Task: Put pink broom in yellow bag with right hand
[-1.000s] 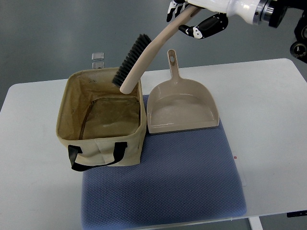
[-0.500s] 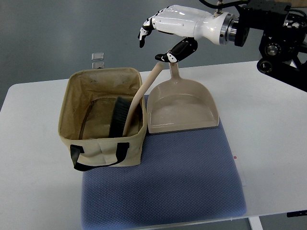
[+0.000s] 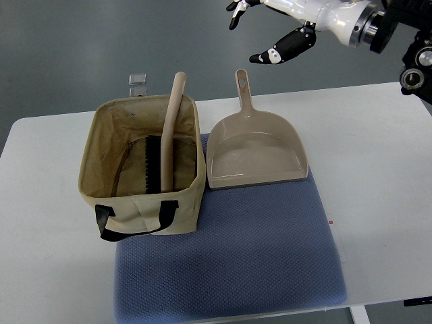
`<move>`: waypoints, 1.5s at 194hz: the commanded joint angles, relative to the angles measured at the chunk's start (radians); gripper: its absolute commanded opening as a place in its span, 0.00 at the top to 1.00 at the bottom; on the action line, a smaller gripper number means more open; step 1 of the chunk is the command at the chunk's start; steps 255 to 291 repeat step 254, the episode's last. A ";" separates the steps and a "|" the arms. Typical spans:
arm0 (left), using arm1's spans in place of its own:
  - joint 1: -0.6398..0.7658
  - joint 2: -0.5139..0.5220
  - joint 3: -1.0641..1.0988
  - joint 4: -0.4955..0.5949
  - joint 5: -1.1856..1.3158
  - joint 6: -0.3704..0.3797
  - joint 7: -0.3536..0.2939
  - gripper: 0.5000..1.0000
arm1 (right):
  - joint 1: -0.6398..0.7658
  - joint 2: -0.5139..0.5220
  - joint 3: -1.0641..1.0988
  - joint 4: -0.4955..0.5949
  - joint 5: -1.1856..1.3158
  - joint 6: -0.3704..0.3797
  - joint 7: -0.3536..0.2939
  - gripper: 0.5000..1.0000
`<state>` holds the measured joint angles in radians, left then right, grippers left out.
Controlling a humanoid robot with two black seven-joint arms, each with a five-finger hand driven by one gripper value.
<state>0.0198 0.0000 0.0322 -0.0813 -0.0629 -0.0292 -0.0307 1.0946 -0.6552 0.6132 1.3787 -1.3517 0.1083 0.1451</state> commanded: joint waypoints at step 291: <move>0.000 0.000 0.000 0.000 0.000 0.000 0.000 0.00 | -0.880 0.583 0.912 -0.159 0.362 -0.145 -0.007 0.14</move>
